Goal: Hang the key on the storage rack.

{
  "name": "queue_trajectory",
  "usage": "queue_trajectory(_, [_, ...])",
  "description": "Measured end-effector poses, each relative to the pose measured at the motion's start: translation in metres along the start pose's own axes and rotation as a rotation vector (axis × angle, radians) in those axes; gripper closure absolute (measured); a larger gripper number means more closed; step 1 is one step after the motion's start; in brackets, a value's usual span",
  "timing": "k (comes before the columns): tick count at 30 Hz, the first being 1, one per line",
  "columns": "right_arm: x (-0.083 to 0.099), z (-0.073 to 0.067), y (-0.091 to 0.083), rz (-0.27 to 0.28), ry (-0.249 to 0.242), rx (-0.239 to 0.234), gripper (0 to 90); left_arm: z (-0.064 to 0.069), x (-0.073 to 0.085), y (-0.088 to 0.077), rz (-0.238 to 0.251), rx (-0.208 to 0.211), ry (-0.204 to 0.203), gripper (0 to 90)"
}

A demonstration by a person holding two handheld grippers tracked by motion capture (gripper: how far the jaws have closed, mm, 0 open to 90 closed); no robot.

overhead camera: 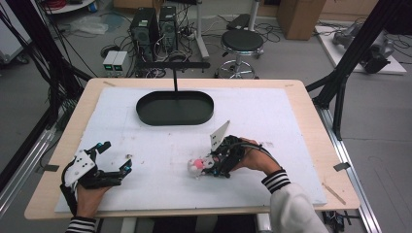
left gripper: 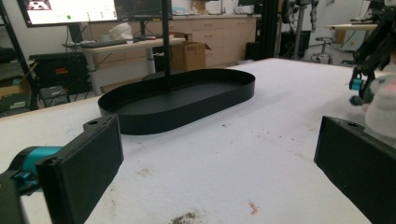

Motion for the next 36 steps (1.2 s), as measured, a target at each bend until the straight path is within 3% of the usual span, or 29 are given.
queue_trajectory(7, [-0.008,-0.004,-0.015,0.089,-0.024,0.025,41.4,0.011,-0.014,0.009,-0.006,0.118,0.000,1.7])
queue_trajectory(8, [-0.010,-0.004,-0.017,0.104,-0.024,0.028,41.4,0.011,-0.014,0.009,-0.006,0.118,0.000,1.7])
queue_trajectory(12, [-0.018,-0.005,-0.025,0.144,-0.017,0.045,41.4,0.021,-0.029,0.018,-0.024,0.257,-0.035,1.7])
queue_trajectory(15, [-0.026,-0.005,-0.030,0.169,-0.020,0.055,41.4,0.025,-0.038,0.023,-0.033,0.316,-0.009,1.7])
queue_trajectory(16, [-0.028,-0.006,-0.032,0.174,-0.019,0.054,41.4,0.025,-0.038,0.023,-0.033,0.316,-0.009,1.7])
queue_trajectory(18, [-0.032,-0.006,-0.034,0.184,-0.021,0.056,41.4,0.029,-0.045,0.026,-0.057,0.378,0.010,1.7])
queue_trajectory(29, [-0.039,-0.009,-0.043,0.201,-0.017,0.068,41.3,0.047,-0.071,0.044,-0.138,0.488,0.098,1.7])
queue_trajectory(34, [-0.042,-0.010,-0.045,0.202,-0.007,0.064,41.3,0.059,-0.080,0.053,-0.195,0.570,0.125,1.7])
queue_trajectory(36, [-0.044,-0.011,-0.047,0.198,0.002,0.064,41.3,0.060,-0.082,0.056,-0.203,0.579,0.137,1.7])
Point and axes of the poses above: each handheld gripper's, and its own axes: y roughly forward along the jaws, x roughly out of its underside, z roughly to its right, the point moved 7 cm from there along y, roughly forward along the jaws, and after that the axes turned 12 degrees about -x, right-handed, at the moved point
